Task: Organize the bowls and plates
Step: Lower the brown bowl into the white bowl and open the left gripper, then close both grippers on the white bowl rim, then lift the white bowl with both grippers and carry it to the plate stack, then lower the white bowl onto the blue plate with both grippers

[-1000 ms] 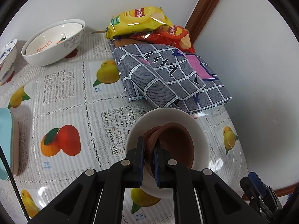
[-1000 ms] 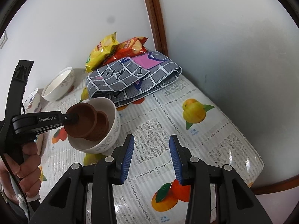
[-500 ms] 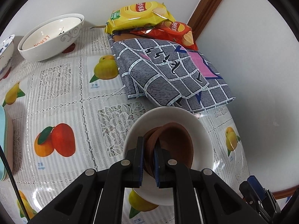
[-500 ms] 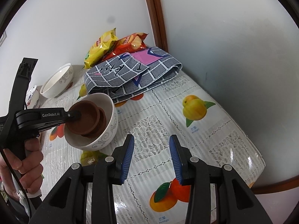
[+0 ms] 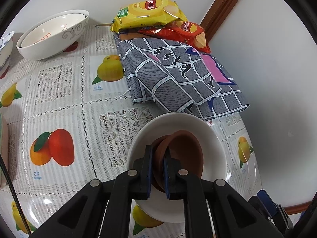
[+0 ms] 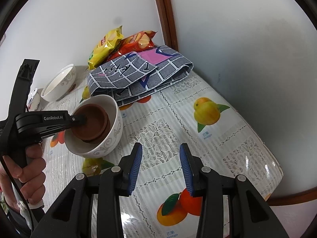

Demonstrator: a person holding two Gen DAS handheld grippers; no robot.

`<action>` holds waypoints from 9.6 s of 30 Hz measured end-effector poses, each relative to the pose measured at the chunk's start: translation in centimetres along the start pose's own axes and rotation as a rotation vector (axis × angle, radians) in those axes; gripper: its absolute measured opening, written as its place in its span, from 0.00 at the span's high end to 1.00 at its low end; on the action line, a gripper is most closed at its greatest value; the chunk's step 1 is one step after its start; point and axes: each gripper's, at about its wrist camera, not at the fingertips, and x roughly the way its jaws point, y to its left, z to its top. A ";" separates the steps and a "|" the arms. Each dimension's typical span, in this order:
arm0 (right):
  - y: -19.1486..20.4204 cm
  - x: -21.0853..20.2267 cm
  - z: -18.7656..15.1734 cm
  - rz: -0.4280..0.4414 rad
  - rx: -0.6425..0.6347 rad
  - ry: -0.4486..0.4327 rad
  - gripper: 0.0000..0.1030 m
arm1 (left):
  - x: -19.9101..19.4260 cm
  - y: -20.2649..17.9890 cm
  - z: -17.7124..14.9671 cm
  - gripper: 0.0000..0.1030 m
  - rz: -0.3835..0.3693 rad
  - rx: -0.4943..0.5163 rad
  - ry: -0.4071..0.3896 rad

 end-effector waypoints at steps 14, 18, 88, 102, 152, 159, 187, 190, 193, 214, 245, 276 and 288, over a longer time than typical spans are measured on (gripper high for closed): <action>0.5 -0.2 0.0 0.006 -0.010 0.002 0.62 | -0.4 0.1 -0.4 0.89 -0.013 0.001 0.018; 0.8 -0.6 0.0 0.009 -0.019 -0.004 0.62 | -0.6 -0.1 -0.5 0.89 -0.016 0.010 0.028; 5.3 9.3 4.3 0.089 -0.061 0.103 0.75 | 1.2 0.9 -0.6 0.85 0.126 0.090 0.058; 5.6 10.1 4.6 0.083 -0.072 0.137 0.78 | 1.3 1.1 -1.0 0.88 0.095 0.074 0.033; 15.3 4.9 3.2 0.211 -0.118 0.098 0.92 | -8.5 9.6 -2.9 0.90 0.141 -0.064 -0.037; 19.2 4.0 2.2 0.252 -0.155 0.095 0.92 | -10.9 12.7 -3.5 0.90 0.165 -0.106 -0.066; 27.0 3.7 0.9 0.300 -0.253 0.096 0.92 | -13.8 19.0 -4.5 0.90 0.194 -0.204 -0.106; 27.3 3.7 0.8 0.296 -0.258 0.095 0.92 | -13.8 19.3 -4.4 0.90 0.189 -0.208 -0.106; 27.5 3.8 0.8 0.292 -0.259 0.095 0.92 | -13.9 19.5 -4.2 0.91 0.184 -0.208 -0.108; 30.6 2.1 1.7 0.319 -0.265 0.057 0.92 | -16.9 21.6 -3.1 0.91 0.201 -0.208 -0.145; 37.2 6.2 0.6 0.371 -0.320 0.125 0.92 | -15.6 28.6 -2.4 0.90 0.248 -0.277 -0.112; 38.9 10.9 -0.2 0.353 -0.371 0.199 0.91 | -11.9 31.6 -1.7 0.89 0.224 -0.289 -0.060; 38.9 10.8 -0.1 0.331 -0.393 0.192 0.89 | -12.1 31.1 -1.8 0.87 0.247 -0.258 -0.060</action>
